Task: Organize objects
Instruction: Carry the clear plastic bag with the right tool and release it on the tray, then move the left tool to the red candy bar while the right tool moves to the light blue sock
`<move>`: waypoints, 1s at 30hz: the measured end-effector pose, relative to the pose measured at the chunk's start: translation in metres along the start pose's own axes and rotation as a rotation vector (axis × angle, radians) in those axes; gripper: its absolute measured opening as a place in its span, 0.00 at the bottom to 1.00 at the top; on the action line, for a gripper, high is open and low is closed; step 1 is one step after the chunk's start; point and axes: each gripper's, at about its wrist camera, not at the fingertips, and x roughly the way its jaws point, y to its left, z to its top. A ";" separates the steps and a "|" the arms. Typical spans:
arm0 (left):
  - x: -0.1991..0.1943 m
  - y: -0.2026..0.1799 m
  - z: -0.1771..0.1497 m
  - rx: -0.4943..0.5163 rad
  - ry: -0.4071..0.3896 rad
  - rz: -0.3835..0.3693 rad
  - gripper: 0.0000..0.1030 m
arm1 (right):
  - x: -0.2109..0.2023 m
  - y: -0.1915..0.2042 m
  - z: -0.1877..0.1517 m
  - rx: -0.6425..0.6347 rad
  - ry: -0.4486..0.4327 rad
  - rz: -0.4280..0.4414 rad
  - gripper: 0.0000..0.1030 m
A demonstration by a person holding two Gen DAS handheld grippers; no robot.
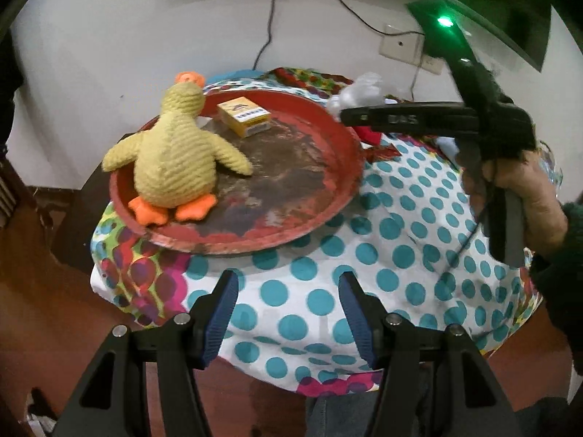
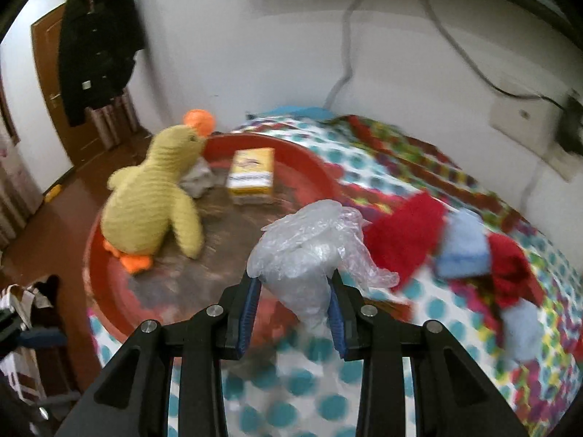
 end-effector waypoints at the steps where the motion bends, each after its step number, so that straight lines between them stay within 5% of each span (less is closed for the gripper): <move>1: -0.001 0.003 0.000 -0.009 -0.002 0.000 0.57 | 0.008 0.009 0.006 -0.012 0.004 -0.001 0.32; 14: -0.001 0.036 -0.006 -0.080 0.025 0.009 0.57 | 0.095 0.034 0.041 -0.004 0.161 0.021 0.33; 16: 0.000 0.038 -0.006 -0.097 0.022 0.010 0.57 | 0.099 0.032 0.039 -0.010 0.176 -0.011 0.47; 25: 0.012 0.017 -0.001 -0.051 0.047 -0.019 0.57 | 0.038 -0.009 0.016 0.049 0.048 -0.022 0.57; 30: 0.019 -0.012 0.006 0.019 0.046 -0.052 0.57 | -0.001 -0.067 -0.020 0.108 0.014 -0.132 0.58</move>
